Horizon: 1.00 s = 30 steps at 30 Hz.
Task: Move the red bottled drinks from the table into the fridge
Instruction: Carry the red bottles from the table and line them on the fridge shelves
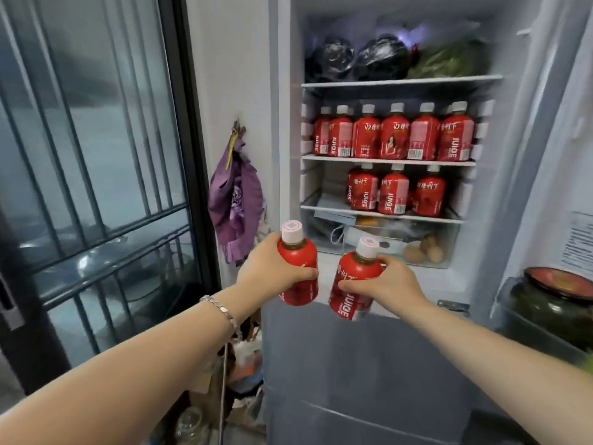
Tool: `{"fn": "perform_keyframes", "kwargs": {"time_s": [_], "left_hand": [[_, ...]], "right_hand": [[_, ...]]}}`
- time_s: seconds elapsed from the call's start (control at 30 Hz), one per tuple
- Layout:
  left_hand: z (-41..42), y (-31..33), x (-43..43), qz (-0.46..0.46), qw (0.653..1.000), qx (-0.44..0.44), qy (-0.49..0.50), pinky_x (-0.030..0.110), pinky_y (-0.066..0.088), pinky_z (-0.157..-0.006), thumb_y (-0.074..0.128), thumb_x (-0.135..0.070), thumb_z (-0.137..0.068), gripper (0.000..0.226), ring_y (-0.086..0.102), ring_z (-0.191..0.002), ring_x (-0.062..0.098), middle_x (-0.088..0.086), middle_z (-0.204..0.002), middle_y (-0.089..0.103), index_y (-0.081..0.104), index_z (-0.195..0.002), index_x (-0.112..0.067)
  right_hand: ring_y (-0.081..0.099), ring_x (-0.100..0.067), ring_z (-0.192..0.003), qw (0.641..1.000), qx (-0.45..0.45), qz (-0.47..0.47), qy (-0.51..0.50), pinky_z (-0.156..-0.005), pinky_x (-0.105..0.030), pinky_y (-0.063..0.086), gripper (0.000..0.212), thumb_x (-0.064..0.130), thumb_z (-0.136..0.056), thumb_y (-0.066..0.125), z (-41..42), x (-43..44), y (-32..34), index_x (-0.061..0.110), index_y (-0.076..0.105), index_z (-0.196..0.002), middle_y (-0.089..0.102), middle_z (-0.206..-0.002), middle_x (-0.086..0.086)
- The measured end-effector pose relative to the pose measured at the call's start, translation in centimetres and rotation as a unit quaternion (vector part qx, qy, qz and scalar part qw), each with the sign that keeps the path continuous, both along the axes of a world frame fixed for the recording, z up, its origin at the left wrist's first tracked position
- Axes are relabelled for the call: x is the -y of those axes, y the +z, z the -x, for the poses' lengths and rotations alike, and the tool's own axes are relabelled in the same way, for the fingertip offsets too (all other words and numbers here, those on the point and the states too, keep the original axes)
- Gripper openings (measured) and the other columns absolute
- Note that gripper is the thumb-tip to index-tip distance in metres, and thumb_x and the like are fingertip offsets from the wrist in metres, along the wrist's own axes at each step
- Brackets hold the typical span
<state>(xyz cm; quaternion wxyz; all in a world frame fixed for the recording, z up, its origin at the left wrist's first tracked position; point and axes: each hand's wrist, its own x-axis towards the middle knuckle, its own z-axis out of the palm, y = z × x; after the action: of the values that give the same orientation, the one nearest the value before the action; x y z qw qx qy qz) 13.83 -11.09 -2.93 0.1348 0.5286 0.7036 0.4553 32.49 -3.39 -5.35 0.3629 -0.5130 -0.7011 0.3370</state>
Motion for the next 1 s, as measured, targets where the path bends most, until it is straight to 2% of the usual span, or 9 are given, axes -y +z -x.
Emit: {"fn": "perform_keyframes", "kwargs": {"time_s": [0.13, 0.27, 0.37, 0.5, 0.6, 0.7, 0.8, 0.9, 1.0], "left_hand": [[3.3, 1.2, -7.5, -0.002, 0.999, -0.011, -0.035, 0.034, 0.051, -0.085, 0.086, -0.032, -0.056, 0.062, 0.062, -0.092, 0.015, -0.007, -0.097, 0.063, 0.054, -0.109, -0.026], [5.7, 2.9, -14.7, -0.002, 0.998, -0.022, -0.062, 0.037, 0.050, -0.088, 0.085, -0.033, -0.058, 0.070, 0.060, -0.097, 0.018, -0.004, -0.106, 0.061, 0.051, -0.118, -0.023], [6.5, 2.7, -18.9, -0.009, 0.997, -0.019, -0.069, 0.035, 0.049, -0.087, 0.084, -0.032, -0.061, 0.072, 0.058, -0.101, 0.019, -0.003, -0.112, 0.059, 0.048, -0.123, -0.022], [6.7, 3.0, -24.0, -0.039, 0.997, -0.053, -0.044, 0.030, 0.048, -0.085, 0.081, -0.039, -0.063, 0.071, 0.058, -0.098, 0.016, -0.007, -0.109, 0.059, 0.046, -0.124, -0.025], [6.8, 3.9, -25.5, -0.046, 0.994, -0.087, -0.041, 0.026, 0.047, -0.080, 0.080, -0.041, -0.063, 0.068, 0.059, -0.092, 0.011, -0.012, -0.101, 0.058, 0.046, -0.121, -0.029], [6.9, 4.6, -27.8, -0.034, 0.993, -0.109, -0.018, 0.027, 0.048, -0.079, 0.079, -0.041, -0.064, 0.061, 0.059, -0.089, 0.011, -0.014, -0.094, 0.057, 0.047, -0.115, -0.030], [7.3, 4.9, -28.8, -0.025, 0.992, -0.124, -0.004, 0.031, 0.050, -0.083, 0.079, -0.042, -0.065, 0.064, 0.061, -0.094, 0.014, -0.010, -0.102, 0.061, 0.047, -0.118, -0.029], [7.2, 4.7, -29.0, -0.011, 0.990, -0.142, -0.003, 0.027, 0.048, -0.084, 0.078, -0.041, -0.066, 0.068, 0.060, -0.098, 0.013, -0.013, -0.102, 0.057, 0.046, -0.124, -0.029], [7.4, 4.5, -28.9, -0.008, 0.989, -0.146, 0.017, 0.029, 0.050, -0.083, 0.079, -0.042, -0.063, 0.063, 0.061, -0.093, 0.012, -0.016, -0.096, 0.060, 0.049, -0.117, -0.033]], "right_hand": [[0.063, -0.017, -0.097, 0.999, 0.009, -0.005, -0.038, -0.091, -0.038, 0.051, 0.075, 0.036, -0.046, 0.090, 3.0, -6.1, 0.2, 0.023, 0.058, -0.113, 0.066, -0.108, 0.002], [0.058, -0.015, -0.097, 0.995, -0.016, -0.043, -0.085, -0.087, -0.032, 0.048, 0.068, 0.033, -0.054, 0.089, 5.0, -12.0, 2.0, 0.025, 0.054, -0.112, 0.062, -0.109, 0.004], [0.060, -0.017, -0.104, 0.985, -0.045, -0.106, -0.127, -0.091, -0.034, 0.048, 0.075, 0.037, -0.057, 0.087, 6.7, -15.9, 2.1, 0.025, 0.053, -0.122, 0.063, -0.116, 0.004], [0.059, -0.020, -0.110, 0.971, -0.075, -0.175, -0.146, -0.091, -0.035, 0.047, 0.080, 0.040, -0.062, 0.084, 9.5, -23.1, 3.9, 0.029, 0.042, -0.129, 0.060, -0.122, 0.004], [0.058, -0.022, -0.109, 0.974, 0.000, -0.197, -0.116, -0.083, -0.030, 0.043, 0.075, 0.045, -0.069, 0.078, 11.1, -26.4, 5.1, 0.029, 0.038, -0.130, 0.059, -0.120, 0.004], [0.061, -0.022, -0.103, 0.969, 0.086, -0.220, -0.068, -0.079, -0.031, 0.047, 0.071, 0.052, -0.074, 0.071, 12.5, -29.6, 5.0, 0.031, 0.038, -0.133, 0.063, -0.115, 0.002], [0.059, -0.027, -0.102, 0.957, 0.149, -0.247, -0.013, -0.078, -0.034, 0.048, 0.077, 0.045, -0.078, 0.067, 13.7, -31.4, 5.2, 0.030, 0.027, -0.143, 0.059, -0.114, -0.007], [0.055, -0.031, -0.108, 0.935, 0.216, -0.280, 0.023, -0.080, -0.037, 0.046, 0.080, 0.041, -0.081, 0.065, 14.4, -32.7, 5.6, 0.028, 0.019, -0.145, 0.055, -0.119, -0.011], [0.056, -0.034, -0.106, 0.931, 0.227, -0.283, 0.050, -0.079, -0.036, 0.045, 0.079, 0.047, -0.079, 0.065, 14.5, -33.2, 6.0, 0.027, 0.023, -0.143, 0.055, -0.117, -0.013]]}}
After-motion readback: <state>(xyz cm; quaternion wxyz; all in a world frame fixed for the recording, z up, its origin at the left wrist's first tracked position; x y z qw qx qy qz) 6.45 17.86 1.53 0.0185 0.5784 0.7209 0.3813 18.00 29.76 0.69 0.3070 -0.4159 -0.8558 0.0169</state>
